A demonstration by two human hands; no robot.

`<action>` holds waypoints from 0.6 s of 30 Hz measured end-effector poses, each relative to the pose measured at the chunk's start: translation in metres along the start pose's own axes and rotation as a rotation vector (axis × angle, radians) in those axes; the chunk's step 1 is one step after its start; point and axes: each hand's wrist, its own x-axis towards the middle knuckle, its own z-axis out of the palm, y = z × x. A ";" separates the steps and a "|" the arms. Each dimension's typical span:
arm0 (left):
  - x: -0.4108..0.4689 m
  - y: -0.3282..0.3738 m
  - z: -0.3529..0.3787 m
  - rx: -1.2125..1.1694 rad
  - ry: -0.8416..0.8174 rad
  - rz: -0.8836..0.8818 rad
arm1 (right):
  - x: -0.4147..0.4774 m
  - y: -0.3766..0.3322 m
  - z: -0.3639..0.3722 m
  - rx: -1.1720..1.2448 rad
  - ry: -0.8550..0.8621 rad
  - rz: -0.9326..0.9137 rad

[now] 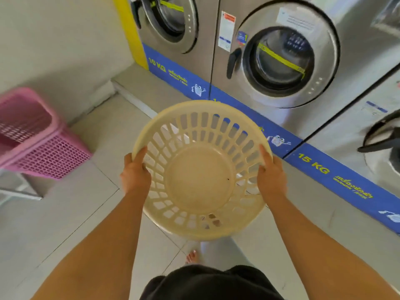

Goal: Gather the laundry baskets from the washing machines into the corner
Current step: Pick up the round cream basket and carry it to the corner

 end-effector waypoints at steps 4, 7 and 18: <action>0.040 -0.029 -0.017 -0.046 0.052 -0.107 | 0.044 -0.060 0.030 -0.012 -0.074 -0.109; 0.078 -0.044 -0.027 -0.058 0.089 -0.180 | 0.080 -0.108 0.056 0.029 -0.130 -0.180; 0.219 -0.102 -0.064 -0.013 0.217 -0.429 | 0.202 -0.290 0.145 -0.007 -0.254 -0.429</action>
